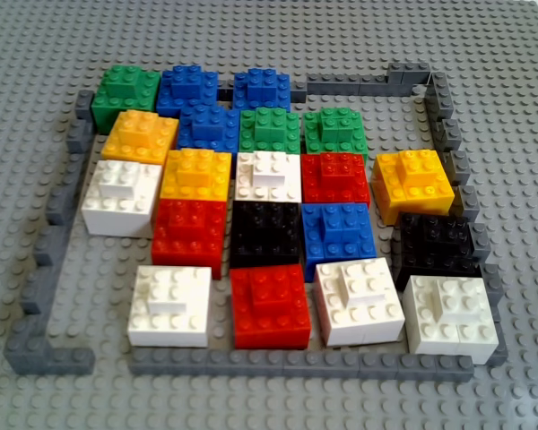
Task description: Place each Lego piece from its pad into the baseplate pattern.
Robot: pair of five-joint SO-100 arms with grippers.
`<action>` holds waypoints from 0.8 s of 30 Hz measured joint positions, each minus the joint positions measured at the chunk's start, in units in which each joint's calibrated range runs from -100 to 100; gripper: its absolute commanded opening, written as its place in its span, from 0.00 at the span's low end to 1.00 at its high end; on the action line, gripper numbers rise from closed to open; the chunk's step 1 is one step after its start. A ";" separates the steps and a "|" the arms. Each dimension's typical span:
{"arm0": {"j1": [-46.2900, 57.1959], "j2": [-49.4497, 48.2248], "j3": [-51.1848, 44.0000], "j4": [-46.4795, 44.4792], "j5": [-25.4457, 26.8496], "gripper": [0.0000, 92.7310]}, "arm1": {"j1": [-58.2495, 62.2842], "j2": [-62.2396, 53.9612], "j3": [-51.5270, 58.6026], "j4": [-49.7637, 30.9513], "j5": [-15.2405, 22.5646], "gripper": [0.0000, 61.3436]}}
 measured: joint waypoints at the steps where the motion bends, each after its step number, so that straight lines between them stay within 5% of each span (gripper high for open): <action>1: 0.59 0.00 0.00 0.00 -0.10 0.11 | -0.91 1.21 -0.58 0.00 0.05 0.00; 14: 6.36 8.45 -9.07 0.17 -0.47 0.11 | -19.00 34.54 -29.59 1.85 -1.22 0.00; 18: 6.88 11.92 -13.17 0.17 -0.37 0.11 | -22.91 50.17 -48.07 6.19 -1.27 0.00; 21: 6.88 12.34 -13.76 0.17 -0.26 0.11 | -24.45 51.90 -49.81 6.36 -1.81 0.00; 24: 7.03 12.34 -13.95 2.52 -0.42 0.11 | -26.27 49.05 -39.36 1.21 -2.64 0.00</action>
